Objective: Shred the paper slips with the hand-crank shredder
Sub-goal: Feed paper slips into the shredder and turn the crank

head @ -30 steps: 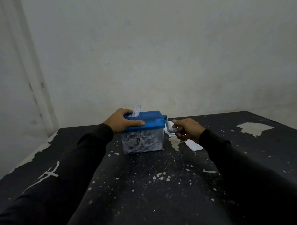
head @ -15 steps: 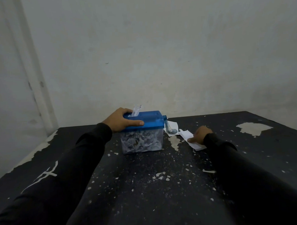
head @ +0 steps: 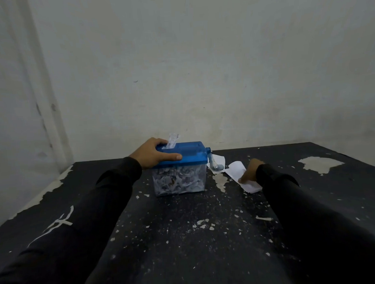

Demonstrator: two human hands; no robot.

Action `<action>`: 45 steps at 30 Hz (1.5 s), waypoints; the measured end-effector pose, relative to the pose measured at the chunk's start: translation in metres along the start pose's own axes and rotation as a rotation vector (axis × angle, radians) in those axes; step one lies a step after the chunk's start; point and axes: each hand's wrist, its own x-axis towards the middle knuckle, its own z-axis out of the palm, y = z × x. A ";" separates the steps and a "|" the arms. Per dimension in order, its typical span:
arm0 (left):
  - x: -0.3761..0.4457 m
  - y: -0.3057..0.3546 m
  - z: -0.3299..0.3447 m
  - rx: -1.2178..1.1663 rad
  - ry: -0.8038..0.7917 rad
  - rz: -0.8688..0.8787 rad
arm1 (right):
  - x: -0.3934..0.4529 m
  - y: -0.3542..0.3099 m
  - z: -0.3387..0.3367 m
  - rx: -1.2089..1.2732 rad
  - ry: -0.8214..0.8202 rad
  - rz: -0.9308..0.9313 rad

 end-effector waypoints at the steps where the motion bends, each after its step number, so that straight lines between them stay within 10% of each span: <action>1: 0.001 -0.002 0.000 0.004 0.006 -0.017 | -0.003 -0.003 -0.003 -0.001 -0.004 -0.003; 24: -0.002 0.001 0.001 -0.013 0.001 -0.004 | -0.006 0.013 -0.001 0.385 0.019 -0.028; 31: 0.002 -0.002 0.001 -0.006 0.014 -0.009 | -0.027 -0.004 -0.019 -0.012 0.192 -0.333; 36: -0.001 -0.003 0.002 0.008 0.005 -0.010 | -0.035 -0.012 -0.002 -0.309 -0.022 -0.318; 45: -0.003 0.005 0.000 -0.010 0.034 -0.049 | -0.035 -0.013 -0.039 0.336 0.135 -0.421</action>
